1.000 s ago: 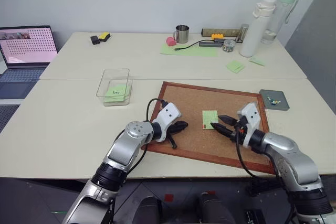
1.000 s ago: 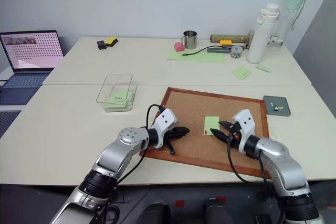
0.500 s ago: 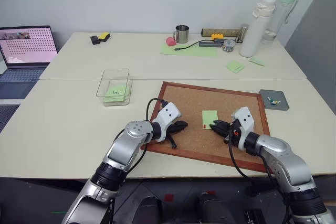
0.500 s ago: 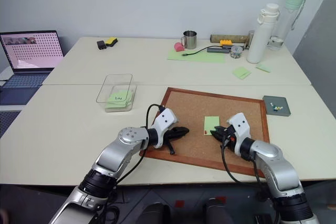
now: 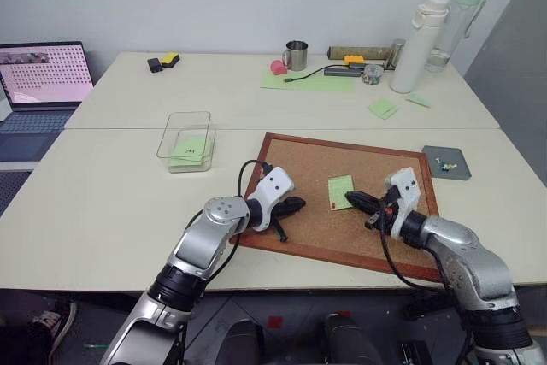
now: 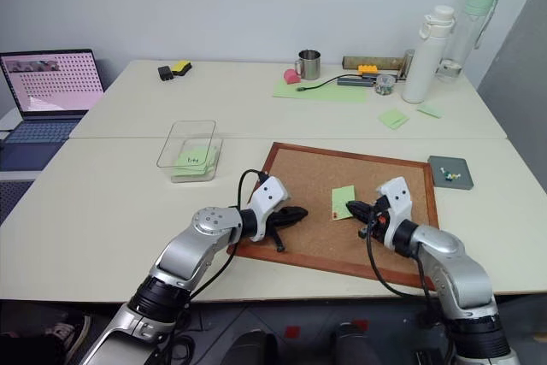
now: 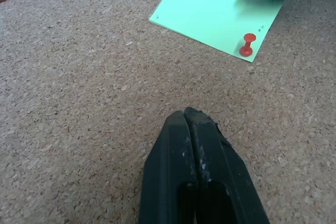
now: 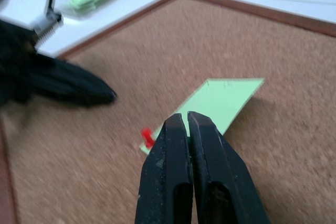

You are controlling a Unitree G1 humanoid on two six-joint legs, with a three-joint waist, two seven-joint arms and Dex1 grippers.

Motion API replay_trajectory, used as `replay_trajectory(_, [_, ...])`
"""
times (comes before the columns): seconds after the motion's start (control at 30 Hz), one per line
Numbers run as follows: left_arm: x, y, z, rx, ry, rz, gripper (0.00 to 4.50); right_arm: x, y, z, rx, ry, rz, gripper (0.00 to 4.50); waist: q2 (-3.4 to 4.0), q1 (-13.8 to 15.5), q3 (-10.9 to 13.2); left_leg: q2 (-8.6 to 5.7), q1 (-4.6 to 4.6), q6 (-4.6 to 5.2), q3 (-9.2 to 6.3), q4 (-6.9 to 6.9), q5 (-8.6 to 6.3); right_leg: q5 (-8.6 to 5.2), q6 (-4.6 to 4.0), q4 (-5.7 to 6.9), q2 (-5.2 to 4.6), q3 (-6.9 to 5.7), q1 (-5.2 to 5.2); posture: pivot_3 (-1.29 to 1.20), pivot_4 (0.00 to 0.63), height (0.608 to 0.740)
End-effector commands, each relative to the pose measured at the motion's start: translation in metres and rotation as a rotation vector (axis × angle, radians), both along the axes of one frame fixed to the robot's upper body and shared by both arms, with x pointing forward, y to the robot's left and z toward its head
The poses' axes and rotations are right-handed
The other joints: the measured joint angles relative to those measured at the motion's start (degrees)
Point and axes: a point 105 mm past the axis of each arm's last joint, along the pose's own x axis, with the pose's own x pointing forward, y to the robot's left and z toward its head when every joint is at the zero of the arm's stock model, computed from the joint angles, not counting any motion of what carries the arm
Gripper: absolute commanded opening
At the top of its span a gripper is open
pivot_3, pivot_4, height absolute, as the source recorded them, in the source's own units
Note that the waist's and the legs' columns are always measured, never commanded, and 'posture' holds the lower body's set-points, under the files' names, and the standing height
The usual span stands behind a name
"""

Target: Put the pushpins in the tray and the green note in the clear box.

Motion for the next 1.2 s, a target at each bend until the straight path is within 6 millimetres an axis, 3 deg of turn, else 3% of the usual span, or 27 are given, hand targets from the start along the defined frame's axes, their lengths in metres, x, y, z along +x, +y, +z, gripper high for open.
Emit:
replay_trajectory(0.03, [0.0,0.017,-0.021,0.065,0.073,0.055,0.0,0.002,-0.007,0.028,0.074,-0.052,-0.042,0.05,0.0,0.01,0.0,0.0,0.0,0.0,-0.01,0.0,0.0,0.0,0.0,0.0,0.0,-0.01,0.0,0.0,0.15,0.74])
replay_trajectory(0.2, [-0.001,0.015,-0.022,0.064,0.074,0.046,0.0,0.012,-0.024,0.037,0.124,-0.062,-0.132,0.05,0.0,0.01,0.0,0.0,0.0,0.0,-0.02,0.0,0.0,0.0,-0.01,0.0,0.0,-0.02,0.0,0.0,0.15,0.74])
replay_trajectory(0.27, [-0.002,0.016,-0.022,0.065,0.074,0.044,0.0,0.027,-0.048,0.044,0.098,-0.105,-0.25,0.05,0.0,0.0,0.0,0.0,0.0,0.0,0.0,0.0,0.0,0.0,0.0,-0.01,0.0,0.0,0.0,0.0,0.15,0.74])
replay_trajectory(0.47, [-0.002,0.017,-0.022,0.072,0.069,0.043,0.0,0.07,-0.15,0.047,-0.175,-0.172,-0.634,0.05,0.0,0.24,0.02,-0.07,-0.01,0.0,0.2,0.0,0.0,0.02,-0.03,-0.05,-0.04,0.04,-0.02,0.0,0.15,0.74])
replay_trajectory(0.57, [-0.002,0.018,-0.021,0.071,0.066,0.048,0.0,0.081,-0.175,0.039,-0.216,-0.124,-0.678,0.05,0.01,0.15,0.01,-0.03,0.03,0.01,0.49,-0.1,0.0,0.11,-0.25,-0.06,-0.02,0.06,-0.03,0.0,0.15,0.74])
replay_trajectory(0.77, [-0.005,0.024,-0.022,0.076,0.069,0.071,0.0,0.094,-0.194,0.027,-0.211,-0.07,-0.701,0.05,0.03,-0.32,0.03,-0.01,0.05,0.01,0.57,-0.1,0.0,0.1,-0.26,-0.05,0.0,0.15,-0.02,0.0,0.15,0.74])
replay_trajectory(0.8, [-0.006,0.025,-0.022,0.076,0.07,0.076,0.0,0.096,-0.195,0.025,-0.207,-0.062,-0.697,0.49,0.01,-0.41,0.03,-0.02,0.05,0.01,0.6,-0.1,0.0,0.11,-0.26,-0.05,-0.02,0.19,-0.02,0.0,0.15,0.74])
replay_trajectory(1.03, [-0.011,0.03,-0.022,0.075,0.074,0.101,0.0,0.101,-0.198,0.022,-0.188,-0.06,-0.696,1.9,0.02,-0.99,0.04,-0.01,0.07,0.01,0.58,-0.15,0.0,0.11,-0.26,-0.05,-0.01,0.18,-0.02,0.0,0.15,0.74])
replay_trajectory(1.2, [-0.011,0.03,-0.022,0.074,0.075,0.108,0.0,0.102,-0.193,0.034,-0.181,-0.125,-0.647,2.92,0.02,-1.1,0.04,-0.01,0.08,0.01,0.6,-0.16,0.0,0.11,-0.26,-0.05,-0.01,0.2,-0.02,0.0,0.15,0.74])
